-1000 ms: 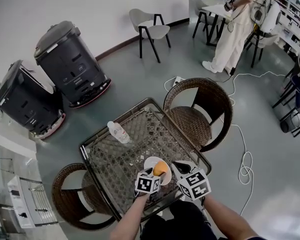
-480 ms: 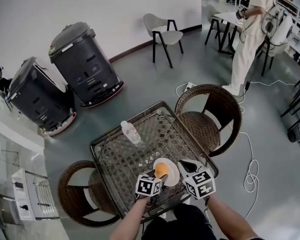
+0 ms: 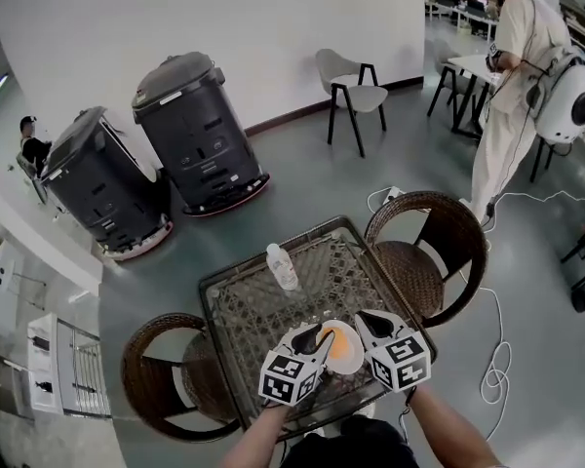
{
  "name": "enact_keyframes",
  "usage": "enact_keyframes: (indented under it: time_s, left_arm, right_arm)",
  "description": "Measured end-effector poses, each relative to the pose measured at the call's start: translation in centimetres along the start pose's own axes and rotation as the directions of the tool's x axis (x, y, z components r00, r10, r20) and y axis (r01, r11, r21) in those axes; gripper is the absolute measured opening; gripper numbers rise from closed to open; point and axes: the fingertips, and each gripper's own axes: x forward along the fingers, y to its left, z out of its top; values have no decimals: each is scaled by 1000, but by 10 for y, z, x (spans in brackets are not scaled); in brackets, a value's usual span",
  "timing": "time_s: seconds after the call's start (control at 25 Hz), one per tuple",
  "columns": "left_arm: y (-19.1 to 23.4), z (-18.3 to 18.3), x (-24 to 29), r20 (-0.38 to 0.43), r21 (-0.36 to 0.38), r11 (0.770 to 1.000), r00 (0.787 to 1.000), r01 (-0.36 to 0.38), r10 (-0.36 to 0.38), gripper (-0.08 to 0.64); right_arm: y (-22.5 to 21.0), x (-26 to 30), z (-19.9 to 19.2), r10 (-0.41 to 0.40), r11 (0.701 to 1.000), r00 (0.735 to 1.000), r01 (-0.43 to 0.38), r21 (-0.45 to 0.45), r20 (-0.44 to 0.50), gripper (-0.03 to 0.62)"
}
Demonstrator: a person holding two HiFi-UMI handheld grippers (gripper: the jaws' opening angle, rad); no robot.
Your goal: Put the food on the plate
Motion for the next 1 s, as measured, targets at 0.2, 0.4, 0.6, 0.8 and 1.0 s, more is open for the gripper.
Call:
enact_keyframes:
  time_s: [0.2, 0.4, 0.6, 0.8, 1.0]
  left_arm:
    - [-8, 51, -27, 124, 99, 995, 992, -33, 20, 49]
    - [-21, 91, -56, 239, 128, 991, 971, -29, -2, 9]
    - [-33, 115, -79, 321, 124, 992, 946, -1, -39, 9]
    - [-39, 124, -89, 349, 107, 994, 936, 20, -57, 9]
    - [-43, 129, -92, 357, 127, 992, 932, 23, -68, 9]
  right_arm:
    - [21, -5, 30, 29, 998, 997, -25, -64, 65, 5]
    - [44, -15, 61, 64, 993, 989, -49, -110, 132, 5]
    - [56, -32, 92, 78, 988, 974, -48, -145, 210, 5]
    - [66, -48, 112, 108, 986, 958, -68, -153, 267, 3]
    - [69, -54, 120, 122, 984, 950, -78, -159, 288, 3]
